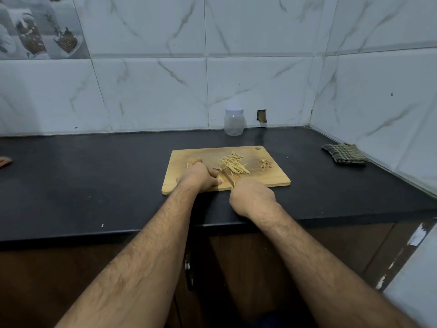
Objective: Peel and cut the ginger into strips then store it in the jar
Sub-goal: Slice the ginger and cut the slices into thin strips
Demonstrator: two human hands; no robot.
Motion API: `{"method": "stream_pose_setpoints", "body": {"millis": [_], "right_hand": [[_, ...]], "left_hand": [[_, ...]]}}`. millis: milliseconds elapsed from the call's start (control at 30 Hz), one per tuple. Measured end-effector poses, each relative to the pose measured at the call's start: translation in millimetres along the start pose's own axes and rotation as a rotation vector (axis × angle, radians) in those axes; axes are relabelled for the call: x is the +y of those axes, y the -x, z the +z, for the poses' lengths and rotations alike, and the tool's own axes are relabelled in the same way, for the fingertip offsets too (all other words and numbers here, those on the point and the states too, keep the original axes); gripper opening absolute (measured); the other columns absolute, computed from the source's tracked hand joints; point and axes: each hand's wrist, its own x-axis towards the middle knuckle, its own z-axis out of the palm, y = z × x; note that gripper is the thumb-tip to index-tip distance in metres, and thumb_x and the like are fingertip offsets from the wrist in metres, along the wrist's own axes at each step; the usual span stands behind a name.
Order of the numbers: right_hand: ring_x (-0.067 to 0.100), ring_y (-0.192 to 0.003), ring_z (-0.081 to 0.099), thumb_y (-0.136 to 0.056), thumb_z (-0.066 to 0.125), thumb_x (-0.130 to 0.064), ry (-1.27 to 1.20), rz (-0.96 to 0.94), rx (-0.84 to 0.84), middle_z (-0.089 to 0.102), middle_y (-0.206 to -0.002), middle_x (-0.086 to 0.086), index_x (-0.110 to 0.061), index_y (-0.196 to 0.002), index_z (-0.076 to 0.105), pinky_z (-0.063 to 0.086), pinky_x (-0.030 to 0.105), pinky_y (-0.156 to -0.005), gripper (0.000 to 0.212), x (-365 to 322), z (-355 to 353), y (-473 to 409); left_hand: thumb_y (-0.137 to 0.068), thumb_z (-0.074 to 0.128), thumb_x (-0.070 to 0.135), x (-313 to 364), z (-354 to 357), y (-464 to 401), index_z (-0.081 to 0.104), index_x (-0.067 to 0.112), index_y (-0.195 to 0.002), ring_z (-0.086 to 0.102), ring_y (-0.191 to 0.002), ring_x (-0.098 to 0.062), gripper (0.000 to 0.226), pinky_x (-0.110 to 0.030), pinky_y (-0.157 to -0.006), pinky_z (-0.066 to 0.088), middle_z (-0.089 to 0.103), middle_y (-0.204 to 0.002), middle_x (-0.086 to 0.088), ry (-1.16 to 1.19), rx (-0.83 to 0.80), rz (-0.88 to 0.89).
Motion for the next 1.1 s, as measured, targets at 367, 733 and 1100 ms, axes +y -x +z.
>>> {"method": "stream_pose_setpoints", "body": {"millis": [367,733,1100], "right_hand": [[0.024,-0.09,0.052,-0.098,0.049,-0.017,0.028,-0.016,-0.017,0.063,-0.121,0.007,-0.012,-0.123,0.061,0.044,0.034,-0.075,0.028,-9,3,-6],[0.025,-0.094,0.066,-0.095,0.053,-0.014,0.06,-0.007,-0.083,0.064,-0.107,0.007,-0.012,-0.117,0.062,0.055,0.036,-0.079,0.024,-8,2,1],[0.025,-0.1,0.058,-0.101,0.049,-0.026,0.031,0.001,-0.032,0.062,-0.121,0.007,-0.013,-0.124,0.06,0.046,0.036,-0.076,0.029,7,0,6]], "left_hand": [[-0.087,0.074,0.033,1,0,1,0.069,0.033,-0.122,0.048,-0.133,-0.019,0.035,-0.04,-0.112,0.037,0.048,-0.15,0.004,-0.022,0.004,-0.017],[-0.088,0.072,0.036,-1,3,-2,0.07,0.037,-0.119,0.051,-0.128,-0.018,0.031,-0.042,-0.11,0.038,0.053,-0.145,0.008,-0.052,0.025,-0.021],[-0.082,0.078,0.038,-5,7,-5,0.072,0.037,-0.112,0.057,-0.12,-0.016,0.03,-0.041,-0.107,0.042,0.066,-0.127,0.011,0.037,0.055,-0.064]]}}
